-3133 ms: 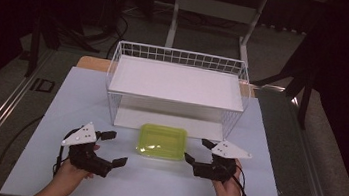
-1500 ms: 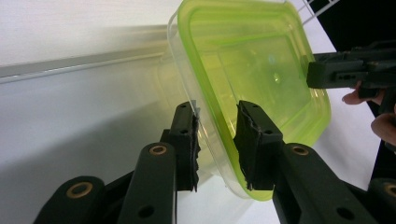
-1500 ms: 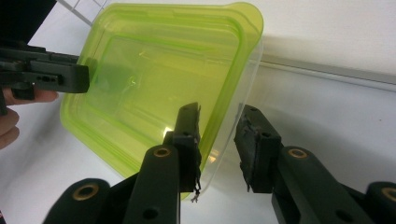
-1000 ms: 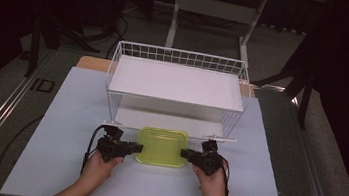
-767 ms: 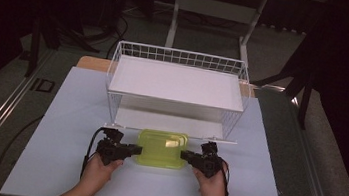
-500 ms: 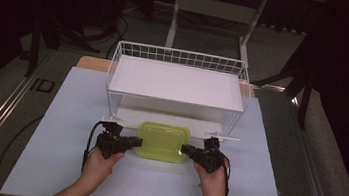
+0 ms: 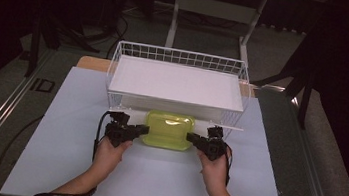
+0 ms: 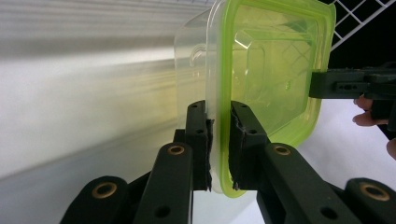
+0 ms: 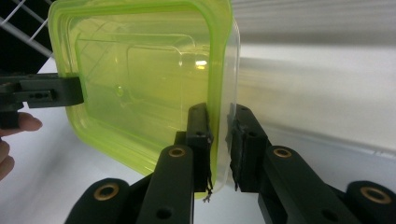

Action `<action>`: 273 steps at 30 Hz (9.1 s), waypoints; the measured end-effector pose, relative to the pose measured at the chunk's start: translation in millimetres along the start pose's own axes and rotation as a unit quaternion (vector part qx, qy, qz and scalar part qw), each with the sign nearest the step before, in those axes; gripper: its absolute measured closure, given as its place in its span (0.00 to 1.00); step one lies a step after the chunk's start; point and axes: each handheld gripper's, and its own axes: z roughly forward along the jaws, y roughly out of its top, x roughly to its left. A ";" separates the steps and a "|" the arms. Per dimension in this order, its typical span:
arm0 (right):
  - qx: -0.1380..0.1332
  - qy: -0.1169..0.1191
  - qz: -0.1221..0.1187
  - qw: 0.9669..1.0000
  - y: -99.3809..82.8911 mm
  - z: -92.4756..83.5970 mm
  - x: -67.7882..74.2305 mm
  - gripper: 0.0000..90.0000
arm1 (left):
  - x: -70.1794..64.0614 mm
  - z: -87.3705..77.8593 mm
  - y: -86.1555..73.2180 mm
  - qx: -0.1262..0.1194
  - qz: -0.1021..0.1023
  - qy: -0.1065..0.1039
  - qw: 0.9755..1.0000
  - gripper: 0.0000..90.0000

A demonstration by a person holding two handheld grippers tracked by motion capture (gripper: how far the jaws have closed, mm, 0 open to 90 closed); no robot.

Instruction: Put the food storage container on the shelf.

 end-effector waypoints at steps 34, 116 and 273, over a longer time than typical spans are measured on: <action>-0.012 -0.041 0.031 0.999 19.5 28.2 -16.7 0.78 | 23.5 33.4 11.6 -0.016 -0.018 0.003 1.000 0.65; 0.015 -0.054 -0.089 0.995 -3.2 83.8 38.3 1.00 | 1.7 -54.8 -69.0 -0.064 0.163 -0.023 0.984 0.02; -0.056 0.045 -0.203 0.977 -87.1 -99.6 -28.5 0.18 | 23.6 -135.5 -98.9 -0.074 0.190 -0.075 0.976 0.03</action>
